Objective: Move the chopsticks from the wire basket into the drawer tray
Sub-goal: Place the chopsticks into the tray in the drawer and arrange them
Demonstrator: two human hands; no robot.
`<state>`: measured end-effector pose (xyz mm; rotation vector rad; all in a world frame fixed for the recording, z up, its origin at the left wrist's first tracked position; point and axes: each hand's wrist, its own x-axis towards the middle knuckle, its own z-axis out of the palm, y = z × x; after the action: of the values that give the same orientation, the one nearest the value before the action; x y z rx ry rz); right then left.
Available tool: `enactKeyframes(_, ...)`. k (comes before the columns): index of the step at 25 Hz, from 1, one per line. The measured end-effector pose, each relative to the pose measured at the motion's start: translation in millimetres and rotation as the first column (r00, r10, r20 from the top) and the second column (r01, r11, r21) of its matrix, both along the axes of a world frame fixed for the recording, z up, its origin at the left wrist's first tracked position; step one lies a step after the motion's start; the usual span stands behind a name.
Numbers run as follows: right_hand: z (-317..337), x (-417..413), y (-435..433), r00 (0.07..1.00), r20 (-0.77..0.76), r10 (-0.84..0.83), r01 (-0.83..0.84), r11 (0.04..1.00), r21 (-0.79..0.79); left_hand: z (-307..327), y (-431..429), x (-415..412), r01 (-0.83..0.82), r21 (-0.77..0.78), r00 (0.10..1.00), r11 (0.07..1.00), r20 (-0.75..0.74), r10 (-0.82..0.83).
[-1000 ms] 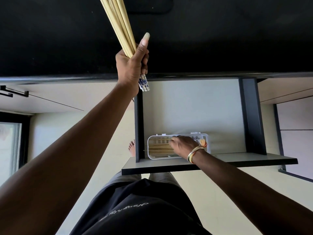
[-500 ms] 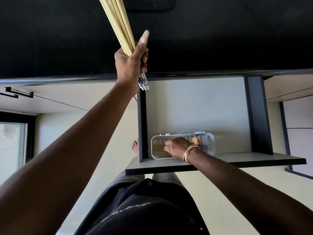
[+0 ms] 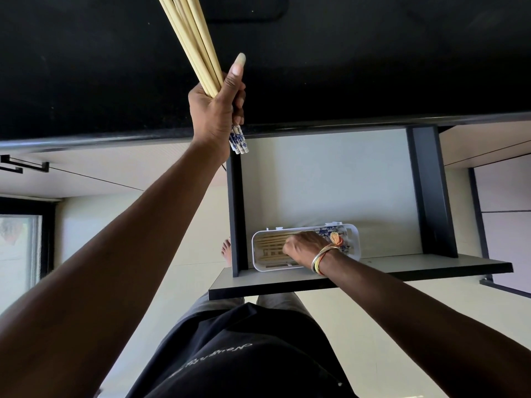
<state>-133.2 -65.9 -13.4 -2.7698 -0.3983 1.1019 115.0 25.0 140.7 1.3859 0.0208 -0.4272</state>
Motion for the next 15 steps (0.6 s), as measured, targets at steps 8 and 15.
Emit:
enactKeyframes(8, -13.5, -13.3, -20.1, 0.979, 0.044, -0.2, 0.197, 0.978, 0.071, -6.3, -2.6, -3.1, 0.013, 0.006, 1.0, 1.0, -0.006, -0.013)
enactKeyframes(15, 45.6, 27.6, -45.5, 0.817, -0.262, -0.513, 0.572, 0.775, 0.267, -8.2, -6.4, -0.9, 0.025, 0.021, 1.0, 0.999, -0.015, -0.025)
